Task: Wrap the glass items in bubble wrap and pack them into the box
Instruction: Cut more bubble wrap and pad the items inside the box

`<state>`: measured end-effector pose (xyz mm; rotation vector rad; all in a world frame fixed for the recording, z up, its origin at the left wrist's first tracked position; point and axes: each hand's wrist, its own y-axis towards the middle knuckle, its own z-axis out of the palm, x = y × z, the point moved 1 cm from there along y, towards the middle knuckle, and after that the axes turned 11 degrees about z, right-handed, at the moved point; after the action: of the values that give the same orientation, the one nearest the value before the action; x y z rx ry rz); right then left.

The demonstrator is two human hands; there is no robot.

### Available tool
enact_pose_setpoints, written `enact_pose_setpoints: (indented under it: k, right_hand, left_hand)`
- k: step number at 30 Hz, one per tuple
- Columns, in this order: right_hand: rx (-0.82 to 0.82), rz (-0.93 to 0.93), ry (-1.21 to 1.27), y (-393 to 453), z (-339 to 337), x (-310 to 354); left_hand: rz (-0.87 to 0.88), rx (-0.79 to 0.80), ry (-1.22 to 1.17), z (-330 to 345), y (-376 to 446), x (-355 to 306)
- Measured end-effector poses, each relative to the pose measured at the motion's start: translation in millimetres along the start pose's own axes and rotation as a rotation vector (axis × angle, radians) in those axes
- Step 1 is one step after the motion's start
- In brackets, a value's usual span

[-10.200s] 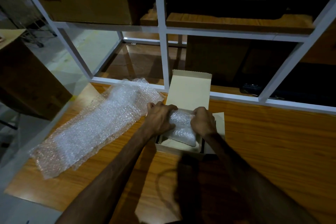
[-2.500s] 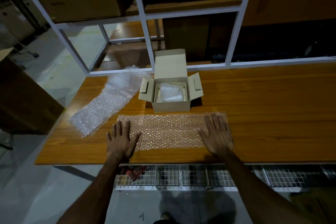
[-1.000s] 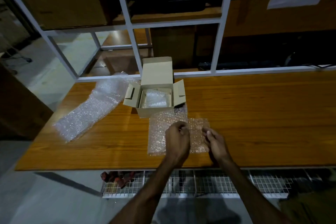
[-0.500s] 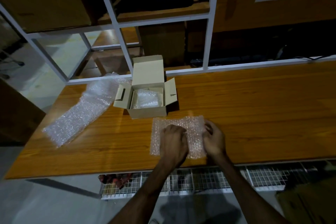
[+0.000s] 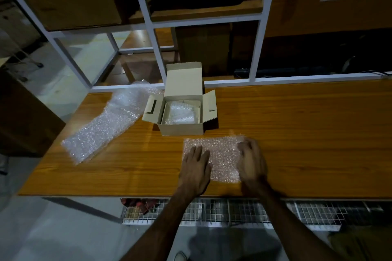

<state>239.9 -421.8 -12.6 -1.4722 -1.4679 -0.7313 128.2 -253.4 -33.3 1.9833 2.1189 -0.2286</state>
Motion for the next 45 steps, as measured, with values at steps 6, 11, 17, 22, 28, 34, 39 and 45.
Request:
enact_pose_setpoints:
  k: [6, 11, 17, 22, 28, 34, 39, 45]
  right_hand:
    - [0.316, -0.527, -0.789, -16, 62, -1]
    - [0.217, -0.475, -0.978, 1, 59, -19]
    - [0.103, -0.346, -0.989, 17, 40, -27]
    - [0.081, -0.217, -0.958, 28, 20, -37]
    - [0.136, -0.24, -0.928, 29, 1, -36]
    - [0.207, -0.286, -0.833, 34, -16, -34]
    - [0.108, -0.264, -0.609, 28, -28, -33]
    - [0.046, -0.183, -0.566, 31, -36, -40]
  left_hand:
    - [-0.032, 0.11, 0.009, 5, -1, 4]
    - [-0.018, 0.148, 0.042, 2, -2, 11]
    - [-0.102, 0.159, 0.065, 5, -7, 23]
    - [-0.182, 0.154, 0.048, 4, -9, 29]
    - [-0.253, 0.16, 0.06, -3, -11, 26]
    - [-0.364, 0.0, 0.139, -11, -24, 21]
    - [-0.597, -0.145, 0.004, -18, -27, 9]
    - [-0.87, -0.281, -0.421, -21, -13, 9]
